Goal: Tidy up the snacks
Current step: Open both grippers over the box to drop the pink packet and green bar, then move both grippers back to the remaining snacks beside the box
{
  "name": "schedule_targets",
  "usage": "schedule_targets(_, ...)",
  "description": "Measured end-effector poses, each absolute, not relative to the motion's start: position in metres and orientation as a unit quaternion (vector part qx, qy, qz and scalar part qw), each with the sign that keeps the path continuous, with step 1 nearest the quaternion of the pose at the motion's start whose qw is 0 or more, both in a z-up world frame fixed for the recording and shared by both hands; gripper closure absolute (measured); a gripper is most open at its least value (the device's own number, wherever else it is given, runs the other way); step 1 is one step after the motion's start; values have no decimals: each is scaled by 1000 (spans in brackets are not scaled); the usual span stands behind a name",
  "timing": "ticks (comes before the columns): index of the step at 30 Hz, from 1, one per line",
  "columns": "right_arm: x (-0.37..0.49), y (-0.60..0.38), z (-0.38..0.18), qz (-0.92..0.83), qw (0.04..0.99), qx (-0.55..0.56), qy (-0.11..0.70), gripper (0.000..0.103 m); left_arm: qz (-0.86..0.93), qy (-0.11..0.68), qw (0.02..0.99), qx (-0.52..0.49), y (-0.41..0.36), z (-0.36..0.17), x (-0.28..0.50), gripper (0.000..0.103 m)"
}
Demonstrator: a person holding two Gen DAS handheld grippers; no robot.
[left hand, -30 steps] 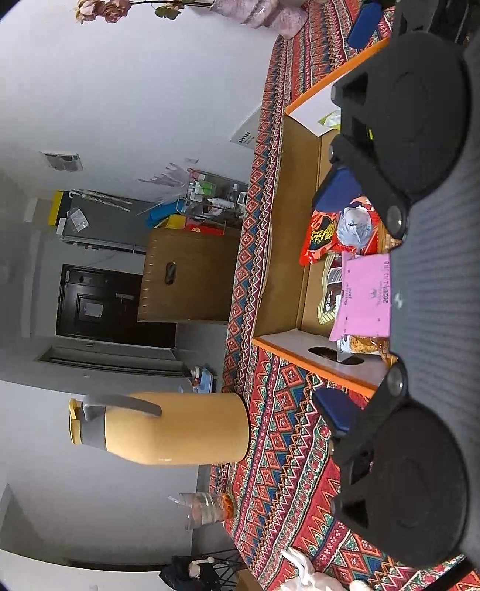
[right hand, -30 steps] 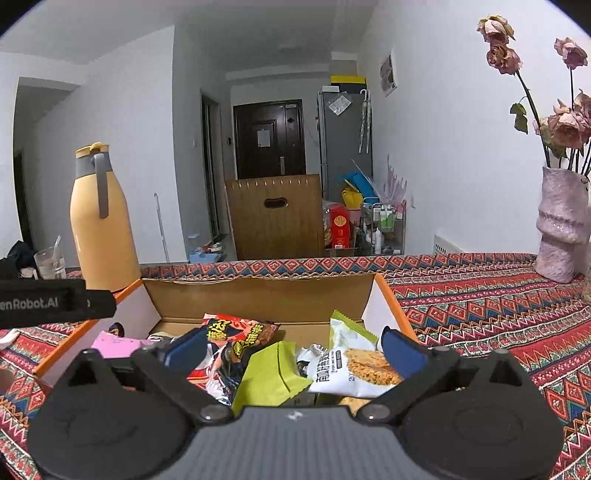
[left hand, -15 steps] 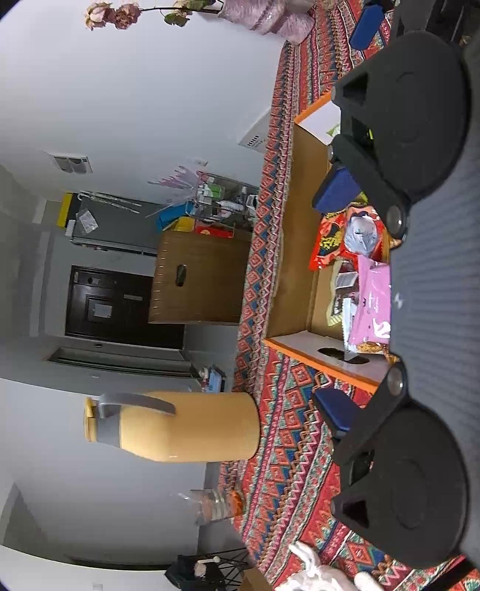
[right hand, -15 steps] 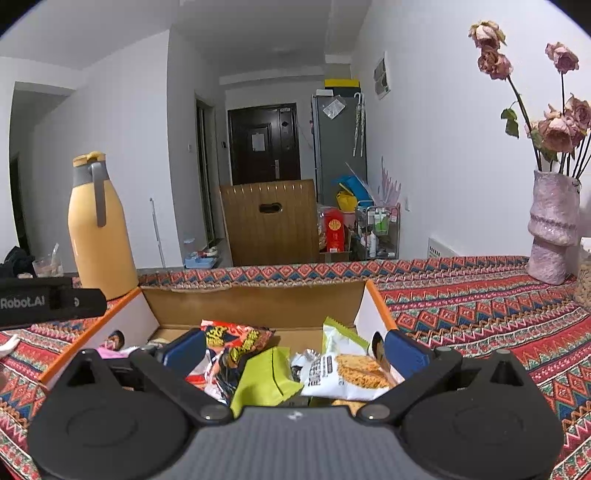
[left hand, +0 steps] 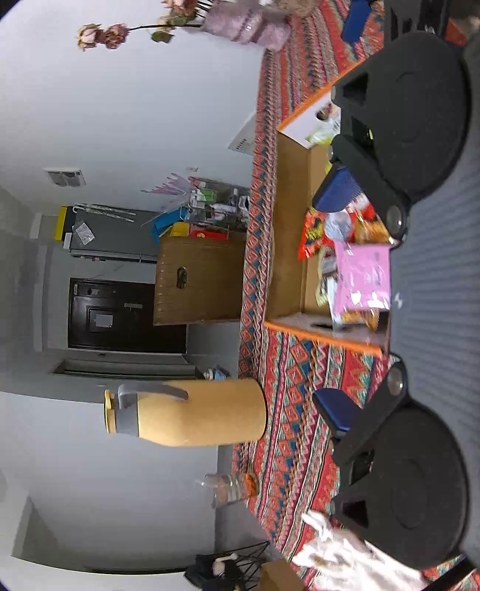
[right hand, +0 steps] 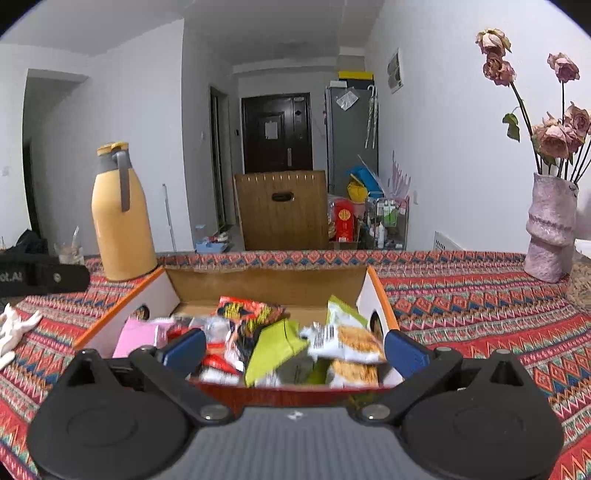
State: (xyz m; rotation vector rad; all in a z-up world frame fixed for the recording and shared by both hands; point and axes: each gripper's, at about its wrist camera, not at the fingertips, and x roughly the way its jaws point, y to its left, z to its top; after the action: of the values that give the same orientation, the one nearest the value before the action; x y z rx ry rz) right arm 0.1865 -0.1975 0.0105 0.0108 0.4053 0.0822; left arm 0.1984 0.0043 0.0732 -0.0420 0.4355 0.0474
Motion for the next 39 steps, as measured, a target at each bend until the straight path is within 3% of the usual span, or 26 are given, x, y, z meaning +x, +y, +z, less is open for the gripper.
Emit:
schedule_targets(18, 127, -199, -34, 62, 971, 2, 229, 0, 24, 268, 963, -9, 39, 17, 170, 0)
schedule_targets(39, 144, -177, -50, 56, 956, -35, 285, 0, -1, 268, 963, -24, 42, 0, 166, 0)
